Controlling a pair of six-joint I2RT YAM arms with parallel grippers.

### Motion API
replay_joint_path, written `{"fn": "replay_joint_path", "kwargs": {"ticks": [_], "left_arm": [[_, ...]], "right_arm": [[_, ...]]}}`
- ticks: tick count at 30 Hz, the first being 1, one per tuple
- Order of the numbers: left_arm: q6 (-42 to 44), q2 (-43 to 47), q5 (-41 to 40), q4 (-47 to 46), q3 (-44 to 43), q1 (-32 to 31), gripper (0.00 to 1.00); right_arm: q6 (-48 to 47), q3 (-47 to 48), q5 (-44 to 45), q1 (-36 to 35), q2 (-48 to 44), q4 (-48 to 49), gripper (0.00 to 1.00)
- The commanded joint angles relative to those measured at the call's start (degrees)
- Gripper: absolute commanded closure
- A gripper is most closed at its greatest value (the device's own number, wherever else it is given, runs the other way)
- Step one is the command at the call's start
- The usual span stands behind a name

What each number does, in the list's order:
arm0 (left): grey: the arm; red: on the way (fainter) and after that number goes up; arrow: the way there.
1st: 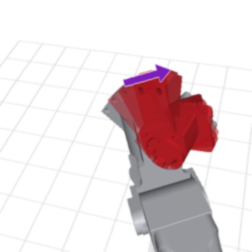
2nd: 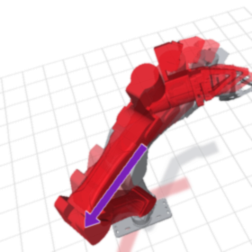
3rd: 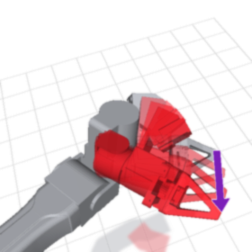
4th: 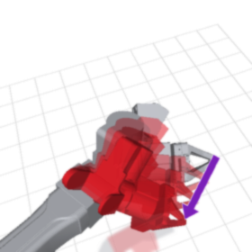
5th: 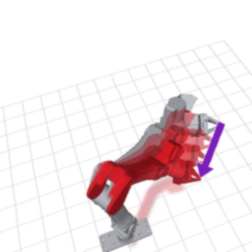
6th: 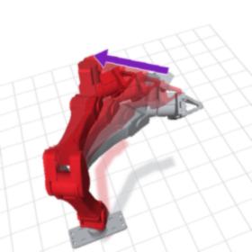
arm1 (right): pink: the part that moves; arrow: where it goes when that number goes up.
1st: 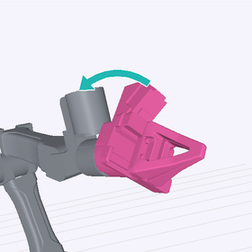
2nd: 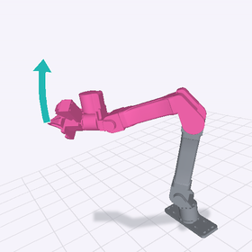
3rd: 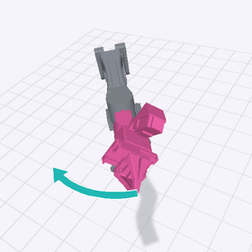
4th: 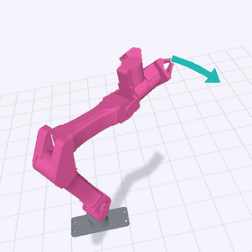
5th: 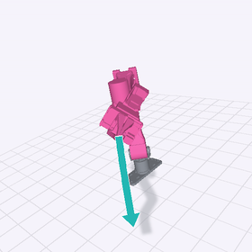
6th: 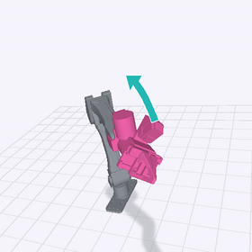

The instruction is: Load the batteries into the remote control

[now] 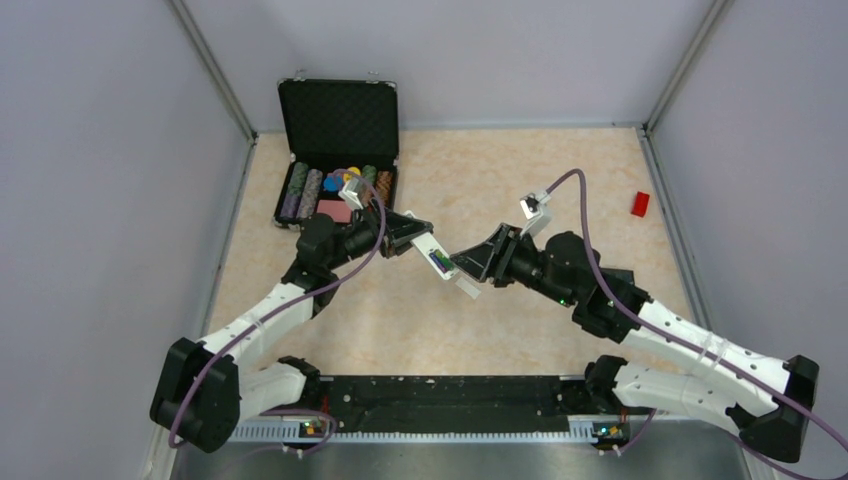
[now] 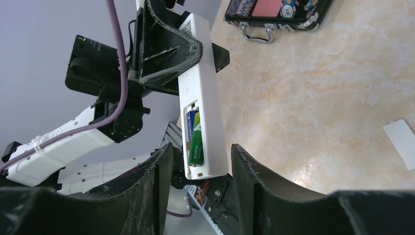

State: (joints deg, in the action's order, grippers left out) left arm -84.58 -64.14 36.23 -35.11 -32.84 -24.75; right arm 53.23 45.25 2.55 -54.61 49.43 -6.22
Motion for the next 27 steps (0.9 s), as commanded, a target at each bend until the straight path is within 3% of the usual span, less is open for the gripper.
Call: {"fn": "replay_joint_path", "kwargs": {"ticks": [1, 27], "left_arm": [[-0.9, 1.5, -0.9, -2.8, -1.7, -0.1, 1.0], [-3.5, 1.0, -2.2, -3.5, -0.4, -0.1, 1.0]], "right_arm": [[1.0, -0.7, 0.6, -0.4, -0.7, 4.2, 0.54], [1.6, -3.2, -0.2, -0.4, -1.7, 5.1, 0.61]]}}
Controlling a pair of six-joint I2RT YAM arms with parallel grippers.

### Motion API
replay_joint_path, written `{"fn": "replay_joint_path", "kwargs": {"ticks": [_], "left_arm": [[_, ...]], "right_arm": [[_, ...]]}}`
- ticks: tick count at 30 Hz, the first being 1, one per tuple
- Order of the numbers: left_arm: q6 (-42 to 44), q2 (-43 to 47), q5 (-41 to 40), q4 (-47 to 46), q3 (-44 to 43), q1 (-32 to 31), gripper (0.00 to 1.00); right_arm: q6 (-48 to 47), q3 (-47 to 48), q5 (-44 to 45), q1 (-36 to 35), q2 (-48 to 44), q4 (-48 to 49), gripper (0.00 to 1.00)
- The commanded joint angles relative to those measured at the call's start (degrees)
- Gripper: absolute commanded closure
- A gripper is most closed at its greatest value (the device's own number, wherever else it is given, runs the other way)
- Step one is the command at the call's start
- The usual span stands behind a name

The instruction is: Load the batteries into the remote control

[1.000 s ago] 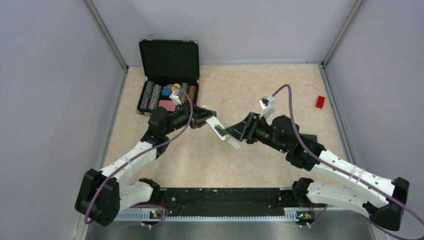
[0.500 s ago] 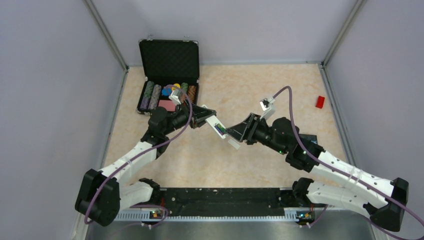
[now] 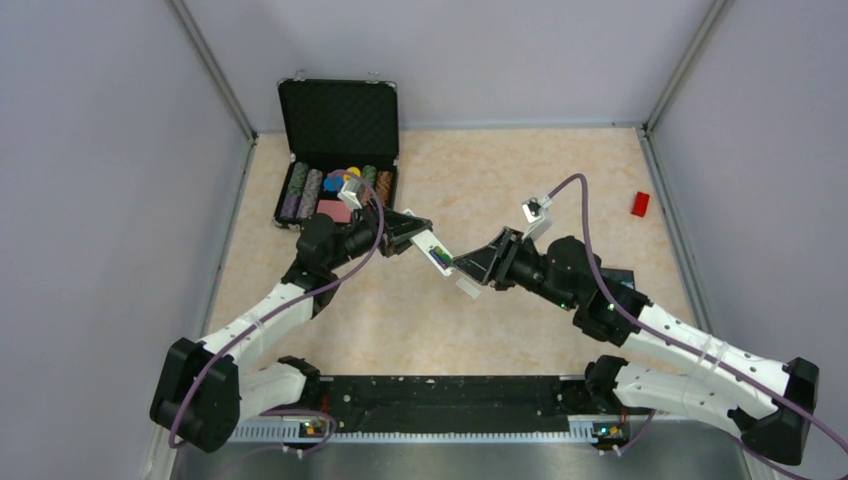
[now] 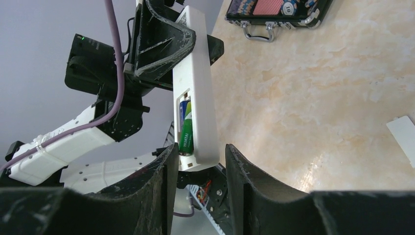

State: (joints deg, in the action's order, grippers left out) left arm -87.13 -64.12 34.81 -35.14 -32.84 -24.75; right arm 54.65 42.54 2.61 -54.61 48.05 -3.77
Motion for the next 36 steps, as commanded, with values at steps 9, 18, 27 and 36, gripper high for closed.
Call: {"fn": "replay_joint_path", "kwargs": {"ticks": [9, 18, 27, 36], "left_arm": [[-2.1, 0.4, -0.7, -4.4, -1.2, -0.1, 1.0], [-2.5, 0.7, -0.1, -4.2, -1.0, -0.1, 1.0], [-1.2, 1.9, -0.9, -2.5, -0.1, -0.1, 1.0], [-0.9, 1.2, -1.7, -2.5, 0.0, -0.1, 1.0]], "right_arm": [[0.0, -0.2, -0.4, -0.3, 1.2, 2.1, 0.62], [-0.2, 0.3, 0.6, -0.4, 3.1, 1.8, 0.63], [-0.8, 0.2, -1.9, -0.3, 3.2, 5.4, 0.54], [-0.7, -4.2, -4.1, -0.4, -2.2, 11.3, 0.43]]}}
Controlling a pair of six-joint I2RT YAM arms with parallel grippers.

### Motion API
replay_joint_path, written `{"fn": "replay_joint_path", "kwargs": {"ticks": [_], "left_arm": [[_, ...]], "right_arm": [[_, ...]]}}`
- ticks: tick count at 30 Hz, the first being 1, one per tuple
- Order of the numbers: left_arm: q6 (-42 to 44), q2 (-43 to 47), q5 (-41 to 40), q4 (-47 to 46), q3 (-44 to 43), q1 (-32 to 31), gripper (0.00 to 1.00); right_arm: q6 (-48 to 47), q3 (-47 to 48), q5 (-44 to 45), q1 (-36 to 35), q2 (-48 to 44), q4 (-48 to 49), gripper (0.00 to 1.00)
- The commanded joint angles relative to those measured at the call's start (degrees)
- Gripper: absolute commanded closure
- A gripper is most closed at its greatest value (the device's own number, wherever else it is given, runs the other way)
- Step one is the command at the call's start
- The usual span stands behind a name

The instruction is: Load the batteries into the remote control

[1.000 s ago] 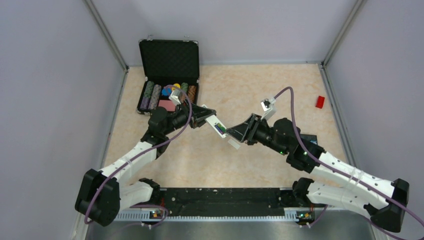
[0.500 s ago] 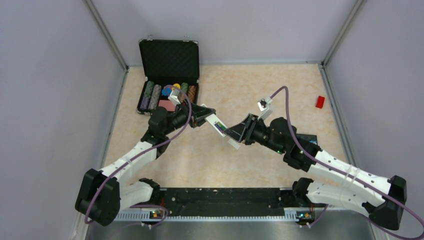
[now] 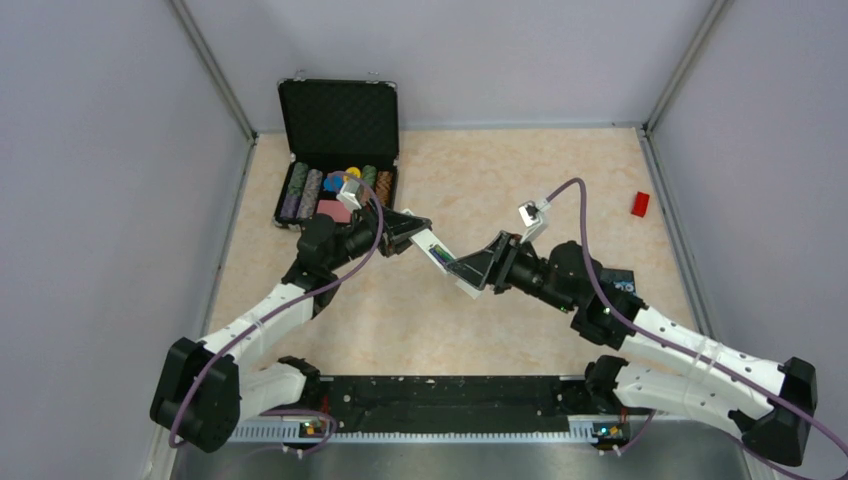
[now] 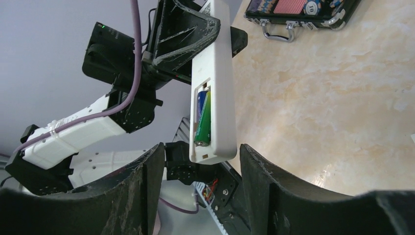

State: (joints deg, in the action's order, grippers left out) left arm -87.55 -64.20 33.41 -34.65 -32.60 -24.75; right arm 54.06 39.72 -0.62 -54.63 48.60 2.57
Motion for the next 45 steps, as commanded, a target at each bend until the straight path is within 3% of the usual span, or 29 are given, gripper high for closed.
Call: {"fn": "replay_joint_path", "kwargs": {"ticks": [1, 9, 22, 36, 45], "left_arm": [[-0.5, 1.3, -0.3, -3.0, -0.2, -0.1, 1.0], [-0.5, 1.8, -0.1, -3.0, -0.1, -0.1, 1.0], [-0.5, 2.6, 0.4, -3.0, 0.8, -0.1, 1.0], [1.2, 2.8, 1.4, -2.9, 0.1, -0.1, 1.0], [5.8, 4.5, 0.0, 3.5, -1.2, -0.1, 1.0]], "right_arm": [[0.3, -2.1, -0.3, -0.4, -3.4, 4.8, 0.43], [1.7, -3.0, 2.4, -0.3, -4.6, 4.0, 0.59], [3.7, -2.6, 4.0, -0.3, -2.2, 3.9, 0.69], [3.2, -0.4, 2.7, -0.3, 1.6, 3.3, 0.73], [2.0, 4.0, 3.4, -0.2, 3.0, -5.2, 0.74]]}}
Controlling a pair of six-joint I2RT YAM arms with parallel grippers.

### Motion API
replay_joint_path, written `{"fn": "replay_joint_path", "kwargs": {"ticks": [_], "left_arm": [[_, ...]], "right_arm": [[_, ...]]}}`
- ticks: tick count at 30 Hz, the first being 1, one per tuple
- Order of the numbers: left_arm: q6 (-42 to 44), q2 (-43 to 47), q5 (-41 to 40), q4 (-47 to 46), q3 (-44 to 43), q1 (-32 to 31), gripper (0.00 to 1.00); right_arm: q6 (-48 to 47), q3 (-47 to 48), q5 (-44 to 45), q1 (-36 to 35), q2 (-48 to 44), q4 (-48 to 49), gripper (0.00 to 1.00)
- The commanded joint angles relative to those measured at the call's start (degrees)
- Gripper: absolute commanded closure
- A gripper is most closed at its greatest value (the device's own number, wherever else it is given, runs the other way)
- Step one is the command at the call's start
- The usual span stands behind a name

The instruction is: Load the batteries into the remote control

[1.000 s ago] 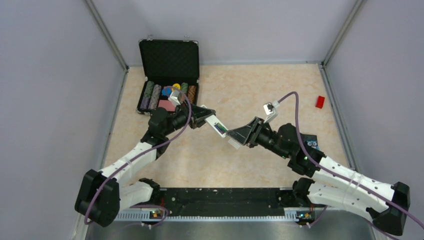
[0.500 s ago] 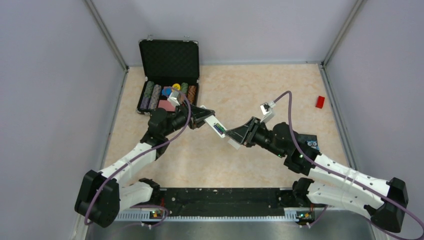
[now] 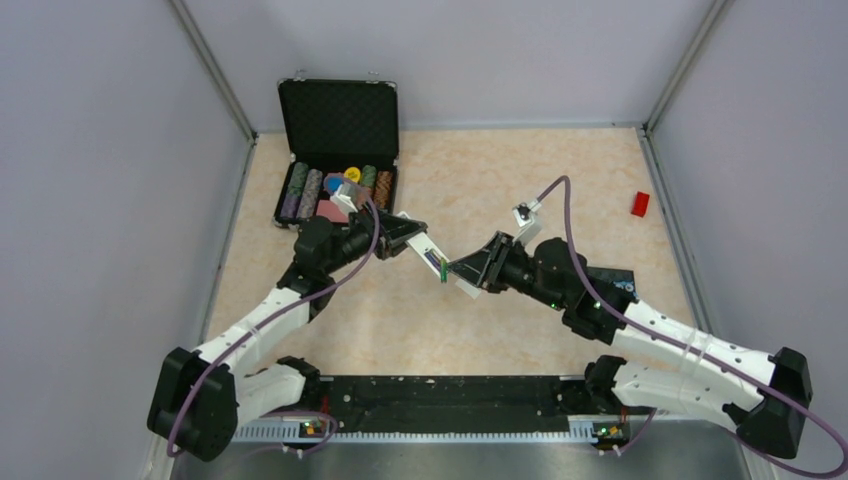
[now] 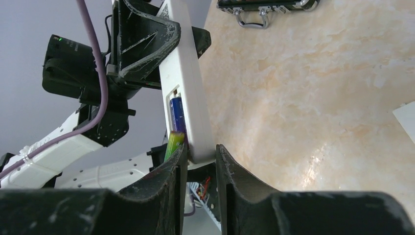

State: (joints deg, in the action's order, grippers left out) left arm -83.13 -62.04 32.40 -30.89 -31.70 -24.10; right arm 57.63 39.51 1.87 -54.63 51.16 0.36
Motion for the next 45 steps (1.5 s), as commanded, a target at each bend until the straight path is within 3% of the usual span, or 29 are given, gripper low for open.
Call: {"fn": "replay_joint_path", "kwargs": {"ticks": [1, 10, 14, 20, 24, 29, 45], "left_arm": [[1.2, 2.3, 0.5, 0.0, -2.1, -0.7, 1.0], [-0.9, 1.2, -1.7, -1.8, -0.7, -0.6, 1.0], [1.9, 1.4, -4.0, 1.1, -0.4, -0.2, 1.0], [20.1, 2.5, -11.9, 23.9, -4.3, 0.6, 1.0], [24.1, 3.5, -13.4, 28.5, -4.2, 1.0, 1.0], [25.1, 4.6, -15.6, 29.4, -3.0, 1.1, 1.0], [26.2, 6.6, -18.1, 33.2, -1.8, 2.4, 1.0]], "right_arm": [[-2.4, 4.5, 0.6, -0.2, 0.4, -3.4, 0.73], [-5.2, 5.7, 0.7, -0.3, -0.8, -7.0, 0.67], [-6.2, 6.2, 1.4, -0.2, -1.2, -9.5, 0.64], [-13.0, 8.2, 4.7, 0.1, -1.3, -25.6, 0.54], [-20.0, 7.7, -1.0, 0.1, 4.2, -35.7, 0.53], [-25.7, 2.7, -6.8, -1.9, 12.2, -35.8, 0.53], [-30.7, 4.0, 3.0, -11.3, 30.9, -31.5, 0.56]]}}
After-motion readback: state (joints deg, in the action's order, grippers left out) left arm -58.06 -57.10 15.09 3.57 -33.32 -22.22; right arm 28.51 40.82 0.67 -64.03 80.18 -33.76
